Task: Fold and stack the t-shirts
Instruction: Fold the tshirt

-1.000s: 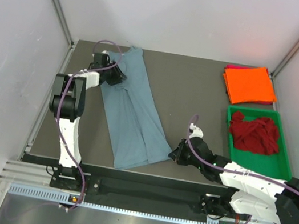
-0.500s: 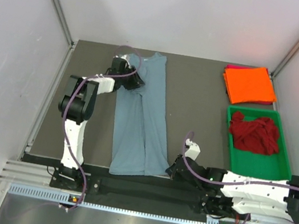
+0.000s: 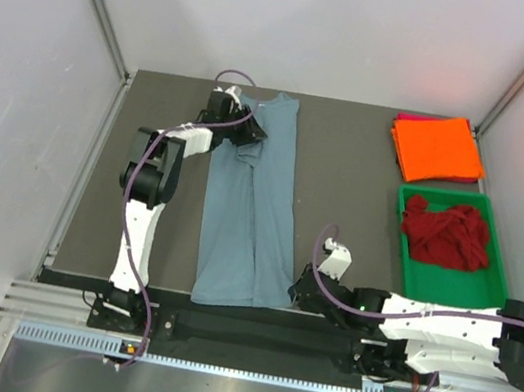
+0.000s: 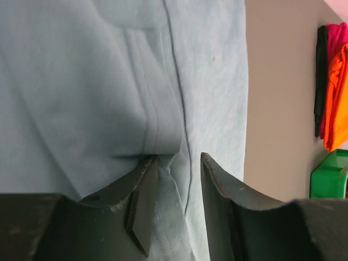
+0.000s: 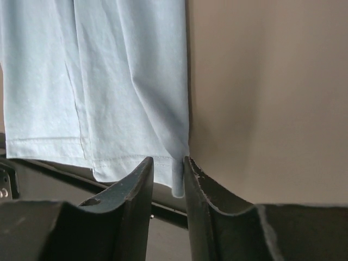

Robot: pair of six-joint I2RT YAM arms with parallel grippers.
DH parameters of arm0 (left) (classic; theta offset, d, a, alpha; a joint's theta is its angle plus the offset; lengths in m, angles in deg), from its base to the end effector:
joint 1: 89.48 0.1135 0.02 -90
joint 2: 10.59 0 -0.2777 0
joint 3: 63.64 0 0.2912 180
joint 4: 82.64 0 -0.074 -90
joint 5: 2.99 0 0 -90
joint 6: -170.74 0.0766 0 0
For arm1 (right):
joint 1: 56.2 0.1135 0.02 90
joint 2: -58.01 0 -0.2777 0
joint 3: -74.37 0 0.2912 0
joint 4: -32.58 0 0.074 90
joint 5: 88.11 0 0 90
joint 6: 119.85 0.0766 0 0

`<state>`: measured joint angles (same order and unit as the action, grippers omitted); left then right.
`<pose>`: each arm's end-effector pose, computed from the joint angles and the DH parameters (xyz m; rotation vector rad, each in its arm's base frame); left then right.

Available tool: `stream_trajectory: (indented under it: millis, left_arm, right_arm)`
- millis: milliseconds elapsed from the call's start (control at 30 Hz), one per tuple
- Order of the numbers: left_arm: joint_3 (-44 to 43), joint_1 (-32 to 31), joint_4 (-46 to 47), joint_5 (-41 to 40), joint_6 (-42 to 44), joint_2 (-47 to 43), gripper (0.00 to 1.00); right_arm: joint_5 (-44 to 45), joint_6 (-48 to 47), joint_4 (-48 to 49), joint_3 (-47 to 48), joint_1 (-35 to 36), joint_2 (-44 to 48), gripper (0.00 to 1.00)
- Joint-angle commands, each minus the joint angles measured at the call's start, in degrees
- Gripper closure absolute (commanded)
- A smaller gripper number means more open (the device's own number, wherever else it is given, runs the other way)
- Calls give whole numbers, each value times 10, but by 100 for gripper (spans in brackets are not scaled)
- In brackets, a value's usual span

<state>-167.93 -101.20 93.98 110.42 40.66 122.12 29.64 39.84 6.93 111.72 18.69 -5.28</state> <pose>0.5687 -0.1491 0.1029 -0.2950 2.2103 -0.9514 0.0983 0.2274 0.1231 0.0982 2.4251 0.6207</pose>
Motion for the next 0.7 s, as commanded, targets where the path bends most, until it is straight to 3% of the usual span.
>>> stream_trajectory:
  millis: [0, 167, 367, 500, 667]
  left_arm:
    - [-44, -1, -13, 0, 17, 34, 58]
    - [-66, 1, -51, 18, 20, 25, 58]
    - [-35, 23, -204, -49, 31, -75, 56]
    - [76, 58, -194, -58, 34, -158, 55]
    - [91, 67, -187, -1, 54, -192, 55]
  right_arm:
    - [53, 4, -45, 40, 8, 32, 69]
    - [71, -20, -66, 59, 7, 43, 68]
    - [83, -68, -72, 90, -6, 28, 67]
    - [79, -92, -67, 94, -23, 33, 66]
    - [68, -112, -37, 74, -33, 51, 66]
